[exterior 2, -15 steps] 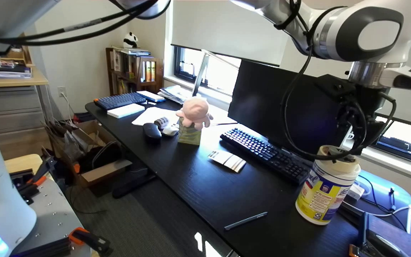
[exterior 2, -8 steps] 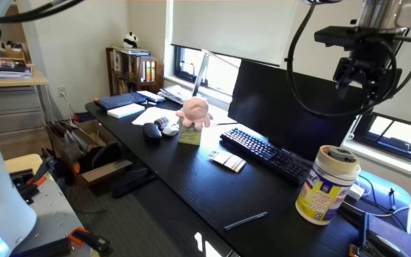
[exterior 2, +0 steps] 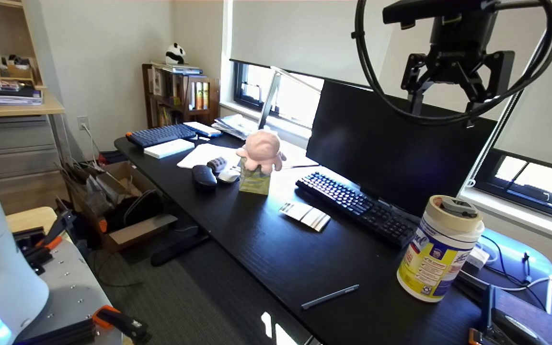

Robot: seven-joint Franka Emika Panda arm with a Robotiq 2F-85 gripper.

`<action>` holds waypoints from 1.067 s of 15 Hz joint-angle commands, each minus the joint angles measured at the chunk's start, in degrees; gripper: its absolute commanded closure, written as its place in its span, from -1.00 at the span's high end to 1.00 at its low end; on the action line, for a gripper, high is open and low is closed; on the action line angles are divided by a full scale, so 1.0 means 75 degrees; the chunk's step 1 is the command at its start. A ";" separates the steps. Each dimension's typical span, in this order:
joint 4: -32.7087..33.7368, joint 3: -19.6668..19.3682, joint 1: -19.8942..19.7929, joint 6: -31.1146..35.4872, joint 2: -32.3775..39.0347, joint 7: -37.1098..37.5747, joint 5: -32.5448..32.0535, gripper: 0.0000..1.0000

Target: Put the object in the middle of the masking tape

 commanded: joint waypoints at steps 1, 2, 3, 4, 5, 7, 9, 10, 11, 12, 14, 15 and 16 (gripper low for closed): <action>-0.1831 0.0211 0.0243 0.0399 -0.1493 -0.1073 -0.0308 1.00; -0.2221 0.0278 0.0336 0.0393 -0.1825 -0.1315 -0.0223 1.00; -0.2611 0.0339 0.0465 0.0183 -0.2148 -0.1443 -0.0211 1.00; -0.3028 0.0408 0.0612 0.0132 -0.2465 -0.1448 -0.0216 1.00; -0.3459 0.0466 0.0765 0.0161 -0.2784 -0.1486 -0.0286 1.00; -0.4363 0.0602 0.1077 0.0214 -0.3440 -0.1378 -0.0296 1.00; -0.5275 0.0789 0.1378 0.0522 -0.4072 -0.0915 -0.0360 1.00; -0.5677 0.0889 0.1515 0.0819 -0.4284 -0.0694 -0.0305 1.00; -0.6009 0.0951 0.1607 0.1059 -0.4502 -0.0512 -0.0282 1.00; -0.6308 0.1031 0.1691 0.1320 -0.4670 -0.0277 -0.0280 1.00; -0.6888 0.1136 0.1822 0.1918 -0.5019 0.0061 -0.0204 1.00; -0.7151 0.1201 0.1870 0.2381 -0.5130 0.0322 -0.0182 1.00; -0.7328 0.1259 0.1867 0.2696 -0.5200 0.0634 -0.0183 1.00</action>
